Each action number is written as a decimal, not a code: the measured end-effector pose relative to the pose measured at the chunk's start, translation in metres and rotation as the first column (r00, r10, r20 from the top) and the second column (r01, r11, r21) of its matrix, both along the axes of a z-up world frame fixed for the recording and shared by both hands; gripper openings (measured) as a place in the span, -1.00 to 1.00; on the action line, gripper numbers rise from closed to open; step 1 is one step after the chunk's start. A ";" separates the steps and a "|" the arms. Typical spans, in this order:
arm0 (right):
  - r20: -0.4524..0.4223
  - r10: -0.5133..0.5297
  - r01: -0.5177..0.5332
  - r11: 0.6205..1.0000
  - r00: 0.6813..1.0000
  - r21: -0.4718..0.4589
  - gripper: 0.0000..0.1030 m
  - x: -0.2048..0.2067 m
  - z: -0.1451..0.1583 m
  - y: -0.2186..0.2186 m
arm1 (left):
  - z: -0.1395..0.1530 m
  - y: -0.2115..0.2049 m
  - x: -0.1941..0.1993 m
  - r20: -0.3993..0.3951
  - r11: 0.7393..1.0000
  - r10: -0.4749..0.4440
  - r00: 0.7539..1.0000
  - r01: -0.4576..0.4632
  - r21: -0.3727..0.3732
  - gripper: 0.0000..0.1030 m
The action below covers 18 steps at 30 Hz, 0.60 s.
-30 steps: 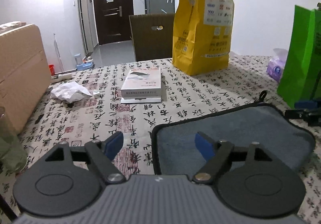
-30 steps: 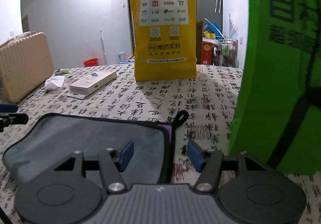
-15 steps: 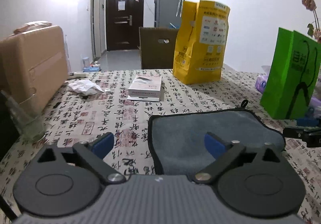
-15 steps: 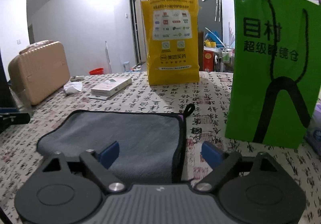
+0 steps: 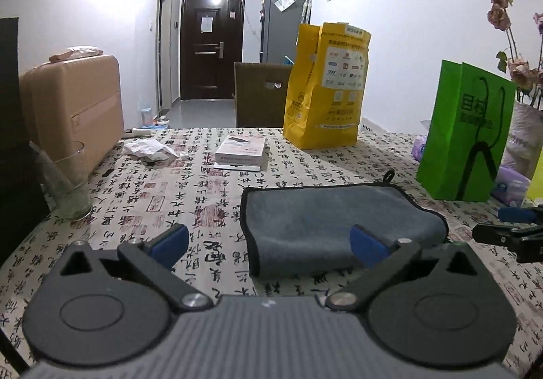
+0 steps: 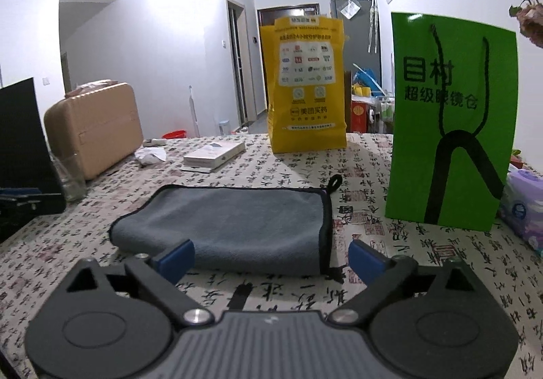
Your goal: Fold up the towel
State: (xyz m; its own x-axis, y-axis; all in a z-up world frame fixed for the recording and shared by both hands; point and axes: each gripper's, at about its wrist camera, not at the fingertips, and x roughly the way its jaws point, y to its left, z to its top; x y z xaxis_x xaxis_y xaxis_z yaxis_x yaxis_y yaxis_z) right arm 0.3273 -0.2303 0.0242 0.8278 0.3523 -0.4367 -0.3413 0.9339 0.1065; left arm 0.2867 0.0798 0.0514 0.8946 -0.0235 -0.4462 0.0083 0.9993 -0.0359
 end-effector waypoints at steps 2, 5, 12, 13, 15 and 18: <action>0.008 0.001 -0.001 1.000 1.000 0.001 0.91 -0.010 0.000 0.000 | 0.000 -0.002 -0.008 0.005 1.000 -0.001 1.000 0.001 0.005 1.00; 0.017 0.001 -0.001 1.000 1.000 -0.001 0.91 -0.023 -0.001 -0.001 | -0.001 -0.005 -0.019 0.013 1.000 -0.002 1.000 0.002 0.009 1.00; 0.031 0.001 -0.001 1.000 1.000 -0.005 0.91 -0.050 -0.003 -0.003 | -0.002 -0.013 -0.047 0.031 1.000 -0.008 0.999 0.008 -0.001 1.00; 0.034 0.001 -0.001 1.000 0.999 -0.004 0.92 -0.053 -0.002 -0.004 | -0.003 -0.014 -0.051 0.032 1.000 -0.008 0.999 0.009 -0.002 1.00; 0.041 0.004 -0.004 1.000 0.999 -0.005 0.93 -0.060 -0.001 -0.004 | -0.004 -0.016 -0.059 0.037 1.000 -0.007 0.999 0.007 -0.003 1.00; 0.052 0.006 -0.005 1.000 0.999 -0.011 1.00 -0.070 -0.001 -0.004 | -0.006 -0.017 -0.069 0.050 1.000 0.005 0.999 -0.005 -0.013 1.00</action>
